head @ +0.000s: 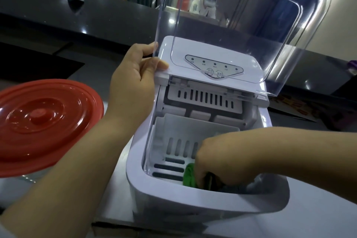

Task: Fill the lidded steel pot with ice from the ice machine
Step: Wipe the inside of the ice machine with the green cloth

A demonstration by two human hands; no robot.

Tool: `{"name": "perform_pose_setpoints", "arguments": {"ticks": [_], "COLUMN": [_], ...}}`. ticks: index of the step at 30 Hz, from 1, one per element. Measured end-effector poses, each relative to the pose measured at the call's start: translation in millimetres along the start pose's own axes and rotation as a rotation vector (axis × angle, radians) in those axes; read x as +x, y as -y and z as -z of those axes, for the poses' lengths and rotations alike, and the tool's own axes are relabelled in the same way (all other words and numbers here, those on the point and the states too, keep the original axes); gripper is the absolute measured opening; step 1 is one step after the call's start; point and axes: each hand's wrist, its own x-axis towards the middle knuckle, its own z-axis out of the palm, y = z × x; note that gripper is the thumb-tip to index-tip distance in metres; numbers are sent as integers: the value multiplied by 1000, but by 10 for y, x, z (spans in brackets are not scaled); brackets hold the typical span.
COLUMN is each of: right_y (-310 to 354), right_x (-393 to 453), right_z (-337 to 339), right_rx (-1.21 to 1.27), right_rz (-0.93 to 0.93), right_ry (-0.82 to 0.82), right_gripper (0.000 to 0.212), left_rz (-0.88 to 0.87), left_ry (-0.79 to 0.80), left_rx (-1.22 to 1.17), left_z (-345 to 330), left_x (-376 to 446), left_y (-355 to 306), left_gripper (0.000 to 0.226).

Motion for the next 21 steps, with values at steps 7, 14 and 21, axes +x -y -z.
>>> {"name": "perform_pose_setpoints", "arguments": {"ticks": [7,14,21], "right_y": [-10,89,142], "right_x": [-1,194,188], "right_z": [49,92,43], "right_rx": [36,147,100], "right_rz": [-16,49,3], "right_ry": [-137,-495,-230], "right_gripper": [47,47,45], "left_rz": [6,9,1], "left_ry": [-10,-15,-10], "left_rx": [1,7,-7], "left_z": [-19,-10,-7], "left_x": [-5,-9,-13], "left_y": [2,4,28], "left_gripper": [18,19,20]}}
